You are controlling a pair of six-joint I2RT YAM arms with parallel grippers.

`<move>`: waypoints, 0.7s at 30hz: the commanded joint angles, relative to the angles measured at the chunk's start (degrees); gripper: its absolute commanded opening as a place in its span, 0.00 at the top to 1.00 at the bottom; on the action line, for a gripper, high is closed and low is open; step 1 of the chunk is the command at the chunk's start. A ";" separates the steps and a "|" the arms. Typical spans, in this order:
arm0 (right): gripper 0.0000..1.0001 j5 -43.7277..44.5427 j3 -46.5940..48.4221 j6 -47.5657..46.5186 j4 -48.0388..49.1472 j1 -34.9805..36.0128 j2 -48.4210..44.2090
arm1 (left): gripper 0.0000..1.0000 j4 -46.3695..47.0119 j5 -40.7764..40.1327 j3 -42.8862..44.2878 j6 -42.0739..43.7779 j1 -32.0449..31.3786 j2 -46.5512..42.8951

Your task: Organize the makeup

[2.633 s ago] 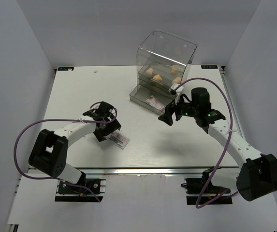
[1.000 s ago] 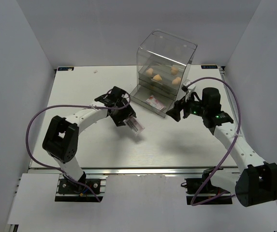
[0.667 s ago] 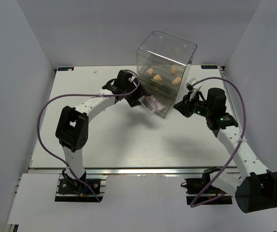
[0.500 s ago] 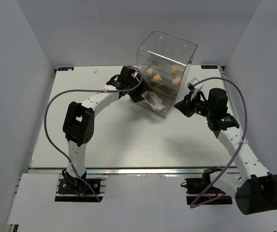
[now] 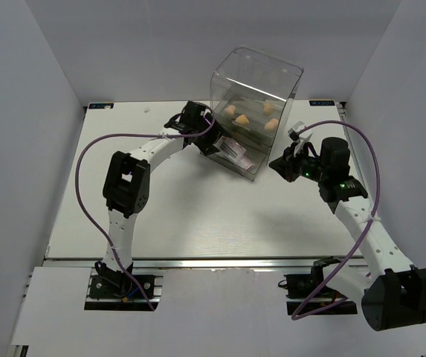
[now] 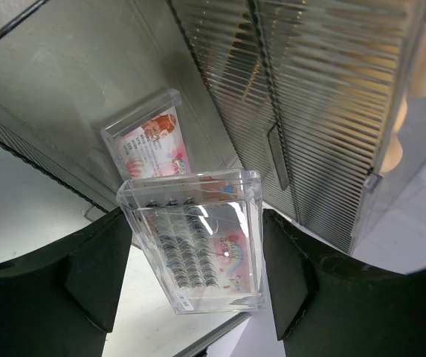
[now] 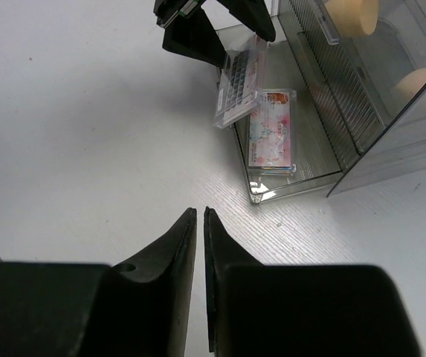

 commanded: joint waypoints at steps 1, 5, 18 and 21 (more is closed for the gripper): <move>0.85 0.06 -0.50 0.32 1.39 -0.50 -1.19 | 0.42 0.70 -0.21 2.09 -0.87 0.17 -0.15; 0.85 -0.30 -0.68 0.23 1.12 -0.41 -1.19 | 0.37 0.87 0.06 2.44 -0.78 0.26 0.12; 0.84 -0.82 -1.56 0.32 1.38 -0.50 -1.36 | 0.02 0.87 0.32 4.02 -1.13 0.53 0.82; 0.84 -0.91 -1.65 0.23 1.21 -0.50 -1.36 | 0.02 0.87 0.41 4.02 -1.13 0.52 0.82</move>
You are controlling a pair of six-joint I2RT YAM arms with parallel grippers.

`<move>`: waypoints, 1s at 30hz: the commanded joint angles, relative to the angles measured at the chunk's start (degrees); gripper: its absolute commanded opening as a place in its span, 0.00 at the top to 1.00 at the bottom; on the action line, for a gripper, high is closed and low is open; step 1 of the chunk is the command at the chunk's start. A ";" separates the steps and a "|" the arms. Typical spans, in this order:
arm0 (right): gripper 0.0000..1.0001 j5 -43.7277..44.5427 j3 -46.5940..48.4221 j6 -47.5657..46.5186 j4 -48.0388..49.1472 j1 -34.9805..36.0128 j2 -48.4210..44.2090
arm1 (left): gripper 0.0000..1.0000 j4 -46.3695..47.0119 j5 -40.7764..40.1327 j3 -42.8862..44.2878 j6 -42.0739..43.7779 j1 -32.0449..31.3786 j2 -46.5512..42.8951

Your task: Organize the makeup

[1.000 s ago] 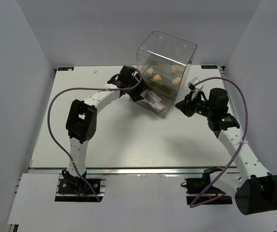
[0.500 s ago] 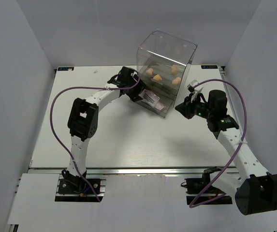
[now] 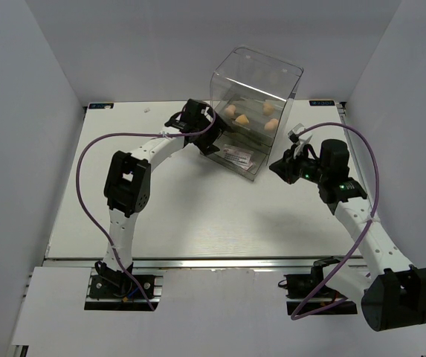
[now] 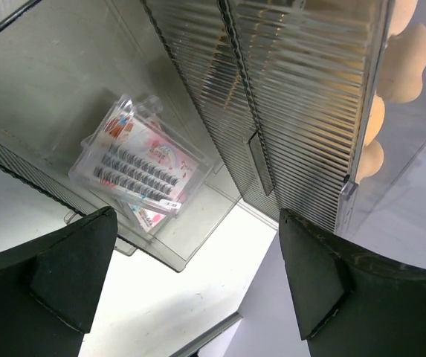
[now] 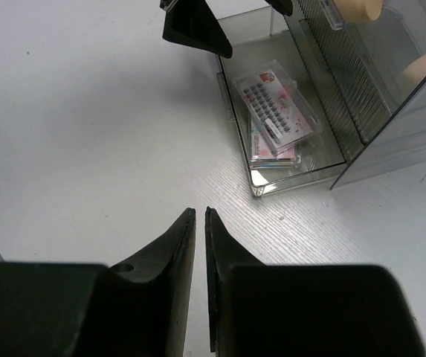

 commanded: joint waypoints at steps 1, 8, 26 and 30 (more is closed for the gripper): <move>0.84 -1.00 -0.60 0.15 1.28 -0.19 -1.25 | 0.02 0.61 0.30 2.10 -0.06 0.22 -0.34; 0.78 -4.42 -0.78 -3.35 -0.04 -0.19 -1.43 | 0.02 2.01 1.35 1.92 -0.06 0.31 -2.53; 0.74 -10.68 5.55 -32.01 -17.09 6.82 5.33 | 0.02 8.70 -3.74 -29.70 16.71 2.50 -38.09; 0.89 -0.59 6.69 -35.01 -17.01 15.69 8.58 | 0.02 10.89 -2.26 -39.02 18.48 6.54 -47.34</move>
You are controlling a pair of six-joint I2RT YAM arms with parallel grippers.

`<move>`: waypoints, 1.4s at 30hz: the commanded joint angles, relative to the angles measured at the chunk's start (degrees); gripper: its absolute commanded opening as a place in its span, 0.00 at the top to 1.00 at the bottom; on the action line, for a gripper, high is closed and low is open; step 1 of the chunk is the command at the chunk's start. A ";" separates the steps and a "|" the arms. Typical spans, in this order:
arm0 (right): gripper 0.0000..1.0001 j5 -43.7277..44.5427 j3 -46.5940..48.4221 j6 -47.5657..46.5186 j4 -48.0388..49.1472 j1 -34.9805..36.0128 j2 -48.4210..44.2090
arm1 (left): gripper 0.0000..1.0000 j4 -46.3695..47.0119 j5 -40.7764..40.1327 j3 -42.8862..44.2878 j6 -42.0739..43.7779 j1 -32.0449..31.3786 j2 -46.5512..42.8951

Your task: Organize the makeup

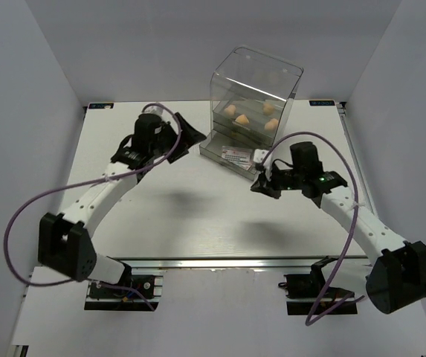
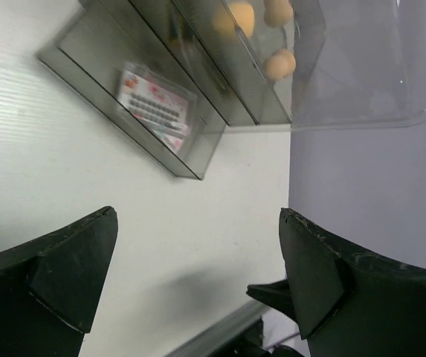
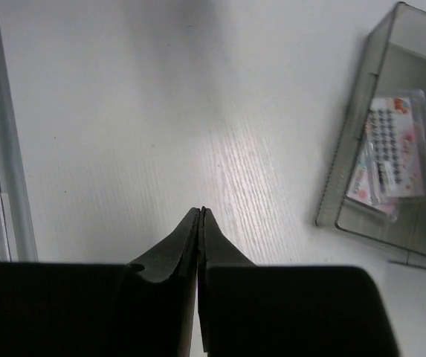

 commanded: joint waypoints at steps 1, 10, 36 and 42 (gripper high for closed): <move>0.99 8.63 3.54 -5.42 -0.86 6.03 2.62 | 0.02 2.13 -0.11 -7.18 4.73 3.94 -7.25; 1.00 21.73 15.49 3.71 2.93 12.63 19.84 | 0.02 -2.43 -2.29 -13.97 14.31 8.17 -22.63; 1.00 59.88 32.57 9.81 14.96 19.75 51.14 | 0.02 -1.65 -4.41 -32.52 8.43 8.52 -40.57; 0.64 64.46 30.80 5.31 20.41 19.05 52.29 | 0.02 -1.56 -4.59 -32.52 8.34 8.43 -40.13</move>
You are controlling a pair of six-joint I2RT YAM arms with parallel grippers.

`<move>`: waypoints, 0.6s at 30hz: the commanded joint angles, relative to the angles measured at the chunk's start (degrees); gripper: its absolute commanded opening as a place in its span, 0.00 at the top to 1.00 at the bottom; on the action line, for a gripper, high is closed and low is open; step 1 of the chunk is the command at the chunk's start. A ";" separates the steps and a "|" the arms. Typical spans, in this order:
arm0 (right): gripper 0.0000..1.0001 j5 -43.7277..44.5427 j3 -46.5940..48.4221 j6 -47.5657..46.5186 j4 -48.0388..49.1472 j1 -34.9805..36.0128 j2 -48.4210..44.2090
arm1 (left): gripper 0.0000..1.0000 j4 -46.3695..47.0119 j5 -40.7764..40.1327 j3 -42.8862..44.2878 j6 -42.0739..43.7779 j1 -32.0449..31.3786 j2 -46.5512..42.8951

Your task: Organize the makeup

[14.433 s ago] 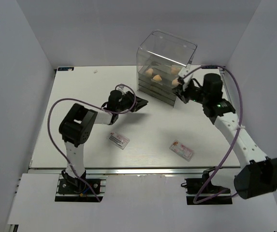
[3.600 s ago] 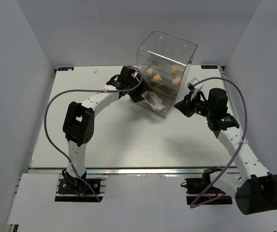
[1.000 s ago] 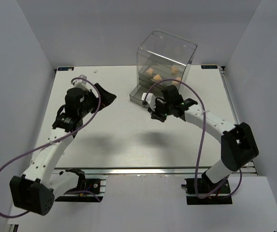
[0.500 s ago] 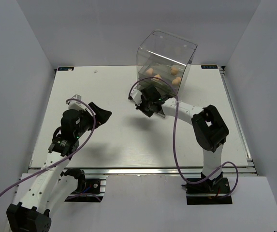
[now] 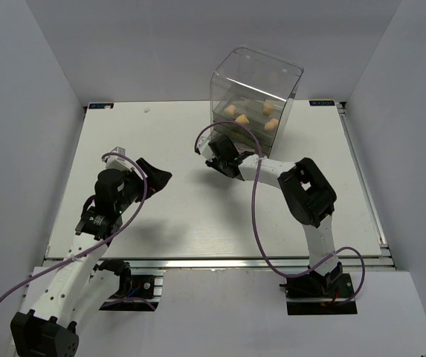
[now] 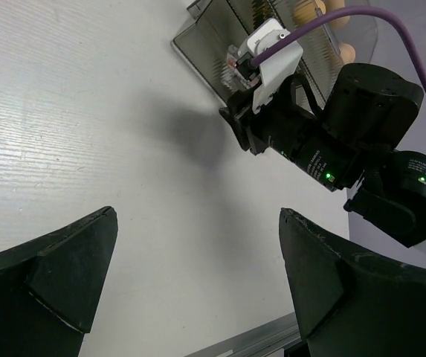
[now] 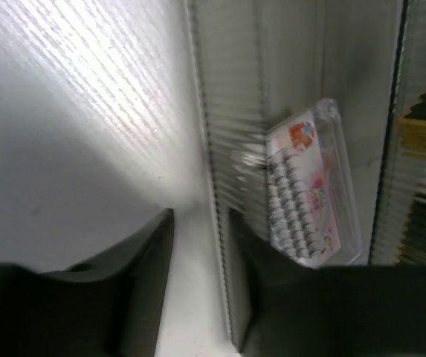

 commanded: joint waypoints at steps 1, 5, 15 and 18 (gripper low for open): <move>0.56 5.12 -0.50 -3.80 6.19 -0.62 0.27 | 0.02 0.71 -0.78 -0.22 -0.07 0.08 -0.07; 0.36 5.82 -0.33 -4.86 7.77 -1.33 0.62 | 0.02 0.80 -0.87 -0.39 -0.16 0.08 -0.07; 0.11 5.91 1.25 -6.71 8.13 -3.35 2.37 | 0.02 0.54 -0.96 -0.39 -0.33 0.08 0.11; 0.11 6.35 1.61 -7.15 8.30 -3.87 2.64 | 0.02 0.54 -1.14 -0.48 -0.42 0.08 0.02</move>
